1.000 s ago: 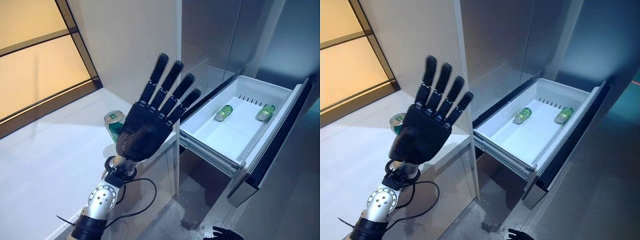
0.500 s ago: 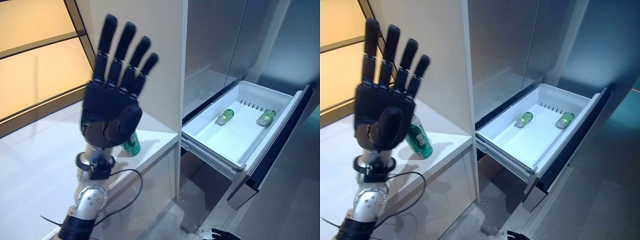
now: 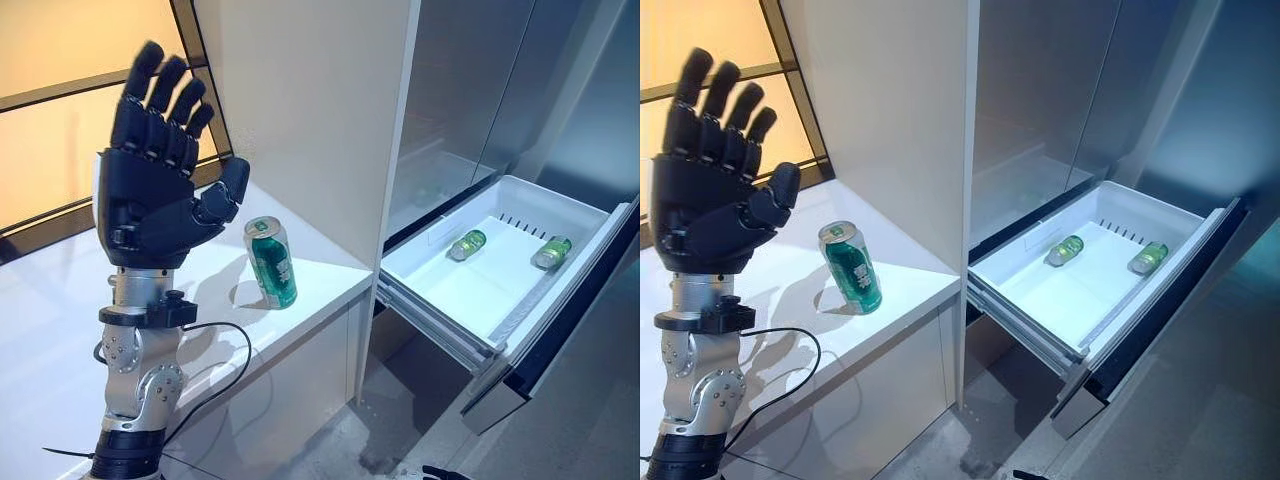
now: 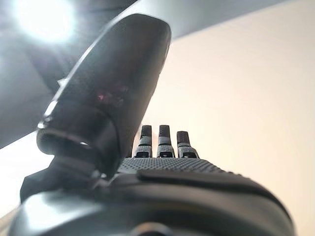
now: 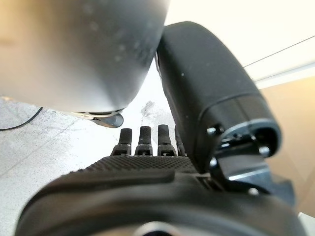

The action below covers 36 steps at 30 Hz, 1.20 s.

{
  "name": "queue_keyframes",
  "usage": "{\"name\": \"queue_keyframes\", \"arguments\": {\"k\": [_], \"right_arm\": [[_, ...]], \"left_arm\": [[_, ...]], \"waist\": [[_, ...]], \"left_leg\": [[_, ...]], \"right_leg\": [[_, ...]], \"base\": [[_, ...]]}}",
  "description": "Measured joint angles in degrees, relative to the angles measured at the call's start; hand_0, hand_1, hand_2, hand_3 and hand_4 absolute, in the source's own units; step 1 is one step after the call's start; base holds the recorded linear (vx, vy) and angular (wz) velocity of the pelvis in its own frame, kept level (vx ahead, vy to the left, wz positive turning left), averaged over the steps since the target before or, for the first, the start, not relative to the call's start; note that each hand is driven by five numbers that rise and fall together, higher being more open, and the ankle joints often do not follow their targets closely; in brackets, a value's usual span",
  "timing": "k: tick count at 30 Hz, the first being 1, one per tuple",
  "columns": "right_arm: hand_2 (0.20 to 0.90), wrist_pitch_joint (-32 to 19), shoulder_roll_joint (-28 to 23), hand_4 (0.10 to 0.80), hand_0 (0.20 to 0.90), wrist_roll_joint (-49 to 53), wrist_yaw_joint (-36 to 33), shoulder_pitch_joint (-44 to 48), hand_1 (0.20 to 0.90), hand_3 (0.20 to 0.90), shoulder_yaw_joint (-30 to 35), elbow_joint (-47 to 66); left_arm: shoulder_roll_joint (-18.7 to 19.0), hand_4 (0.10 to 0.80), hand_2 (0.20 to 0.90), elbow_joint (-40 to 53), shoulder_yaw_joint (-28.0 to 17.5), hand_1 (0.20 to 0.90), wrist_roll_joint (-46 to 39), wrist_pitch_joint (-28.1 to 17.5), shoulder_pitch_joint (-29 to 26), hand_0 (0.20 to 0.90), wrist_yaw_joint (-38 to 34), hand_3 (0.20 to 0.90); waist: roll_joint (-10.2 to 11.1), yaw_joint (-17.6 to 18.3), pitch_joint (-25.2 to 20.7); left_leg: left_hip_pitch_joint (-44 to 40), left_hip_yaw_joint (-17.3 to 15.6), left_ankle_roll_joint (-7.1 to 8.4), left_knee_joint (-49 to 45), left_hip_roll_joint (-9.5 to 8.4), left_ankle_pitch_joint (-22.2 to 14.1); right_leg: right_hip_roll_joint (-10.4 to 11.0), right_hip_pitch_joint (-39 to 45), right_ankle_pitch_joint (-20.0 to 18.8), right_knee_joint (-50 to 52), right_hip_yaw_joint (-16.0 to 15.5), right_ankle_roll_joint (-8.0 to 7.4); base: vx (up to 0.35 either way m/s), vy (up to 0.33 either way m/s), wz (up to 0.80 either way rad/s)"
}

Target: Put drinks into fridge and close the fridge

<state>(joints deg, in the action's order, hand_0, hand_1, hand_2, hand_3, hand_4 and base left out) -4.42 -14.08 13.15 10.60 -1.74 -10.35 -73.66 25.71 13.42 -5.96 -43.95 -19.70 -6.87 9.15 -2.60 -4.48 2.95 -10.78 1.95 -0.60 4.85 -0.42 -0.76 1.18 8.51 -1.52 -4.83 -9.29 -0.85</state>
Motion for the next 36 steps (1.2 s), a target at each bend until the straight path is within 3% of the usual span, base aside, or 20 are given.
{"name": "queue_keyframes", "arguments": {"k": [5, 9, 12, 36], "right_arm": [[0.900, 0.6, -0.1, 0.800, 0.900, 0.0, 0.0, 0.0, 0.900, 0.900, 0.2, 0.1], [0.900, 0.9, -0.1, 0.800, 0.900, -0.2, 0.0, 0.0, 0.900, 0.900, 0.5, 0.4], [0.900, 1.3, -0.1, 0.800, 0.900, -0.2, 0.1, 0.0, 0.900, 0.900, 1.3, 0.4], [0.900, 2.6, -0.6, 0.800, 0.900, -0.5, 0.2, 0.0, 0.900, 0.900, 1.3, 1.3]], "left_arm": [[0.3, 0.800, 0.900, -2.3, 0.0, 0.900, 0.0, 6.3, 0.8, 0.900, 1.1, 0.900], [3.9, 0.800, 0.900, -5.8, 1.0, 0.900, 2.7, 12.9, 1.9, 0.900, 3.3, 0.900], [4.5, 0.800, 0.900, -8.6, 1.0, 0.900, 3.7, 16.1, 2.4, 0.900, 3.3, 0.900], [4.7, 0.800, 0.900, -9.6, 0.8, 0.900, -0.6, 21.1, 2.4, 0.900, 5.9, 0.900]], "waist": [[-0.3, 0.0, -0.3], [-0.4, 0.2, -0.2], [-0.6, 0.3, -0.1], [-1.1, 0.2, 0.3]], "left_leg": [[-0.1, 0.0, 0.00, 0.0, -0.01, 0.0], [-0.1, 0.0, 0.04, 0.1, 0.04, 0.0], [-0.1, 0.0, 0.04, 0.1, 0.03, 0.0], [-0.2, 0.0, 0.08, 0.2, 0.06, 0.1]], "right_leg": [[0.0, 0.1, 0.0, 0.0, 0.0, 0.01], [0.0, 0.1, 0.0, 0.0, 0.0, 0.01], [0.0, 0.1, 0.0, 0.0, 0.0, 0.02], [0.0, 0.1, 0.0, 0.0, 0.0, 0.00]], "base": [[0.000, 0.000, 0.00], [0.000, 0.000, 0.00], [0.000, 0.000, 0.00], [0.000, 0.000, 0.00]]}}
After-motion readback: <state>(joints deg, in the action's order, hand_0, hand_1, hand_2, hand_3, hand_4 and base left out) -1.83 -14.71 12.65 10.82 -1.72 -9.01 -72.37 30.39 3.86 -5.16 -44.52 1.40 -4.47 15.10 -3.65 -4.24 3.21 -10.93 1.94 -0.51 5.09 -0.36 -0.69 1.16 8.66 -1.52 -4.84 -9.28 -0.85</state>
